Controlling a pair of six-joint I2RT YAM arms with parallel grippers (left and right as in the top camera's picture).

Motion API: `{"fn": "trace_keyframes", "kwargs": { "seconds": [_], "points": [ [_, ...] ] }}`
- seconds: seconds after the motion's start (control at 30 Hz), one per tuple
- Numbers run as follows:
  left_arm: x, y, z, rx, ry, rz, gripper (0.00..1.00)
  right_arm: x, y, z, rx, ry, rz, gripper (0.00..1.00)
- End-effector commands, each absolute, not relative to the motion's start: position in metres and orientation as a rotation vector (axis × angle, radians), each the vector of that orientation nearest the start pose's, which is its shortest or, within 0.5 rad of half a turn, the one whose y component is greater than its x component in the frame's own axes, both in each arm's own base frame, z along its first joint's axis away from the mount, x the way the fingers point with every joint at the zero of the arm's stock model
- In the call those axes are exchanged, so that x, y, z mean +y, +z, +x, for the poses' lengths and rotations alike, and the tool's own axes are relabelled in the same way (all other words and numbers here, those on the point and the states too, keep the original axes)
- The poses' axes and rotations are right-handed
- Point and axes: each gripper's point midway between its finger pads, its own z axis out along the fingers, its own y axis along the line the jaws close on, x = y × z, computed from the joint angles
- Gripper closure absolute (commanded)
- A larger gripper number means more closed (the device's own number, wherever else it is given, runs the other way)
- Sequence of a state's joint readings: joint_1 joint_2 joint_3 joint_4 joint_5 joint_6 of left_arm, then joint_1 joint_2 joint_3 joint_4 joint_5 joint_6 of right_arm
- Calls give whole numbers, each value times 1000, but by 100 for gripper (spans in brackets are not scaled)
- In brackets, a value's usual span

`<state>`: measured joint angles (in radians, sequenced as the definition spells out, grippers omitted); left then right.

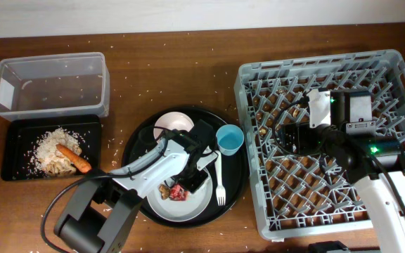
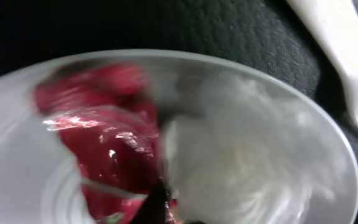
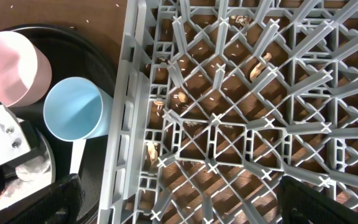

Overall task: Sort waste into correct bins and load items into the dishwasher rack
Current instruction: 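Grasp the red meat and napkin on the plate with the left gripper, then drop the meat and napkin into the clear plastic bin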

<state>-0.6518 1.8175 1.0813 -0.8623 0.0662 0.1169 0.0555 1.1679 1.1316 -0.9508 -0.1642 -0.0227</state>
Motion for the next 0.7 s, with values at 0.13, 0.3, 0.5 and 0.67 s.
{"fn": "trace_keyframes", "kwargs": {
  "seconds": [0.13,0.3,0.5,0.67],
  "points": [
    [-181,4,220,3016,-56,1222,99,45,211,298,2532,233,-158,2],
    [-204,86,263,2868,-110,1137,99,45,211,298,2530,233,-158,1],
    [-141,175,352,2706,-135,675,99,45,211,298,2530,233,-157,1],
    [-28,196,439,2525,2,234,99,45,211,299,2527,232,-158,1]
  ]
}}
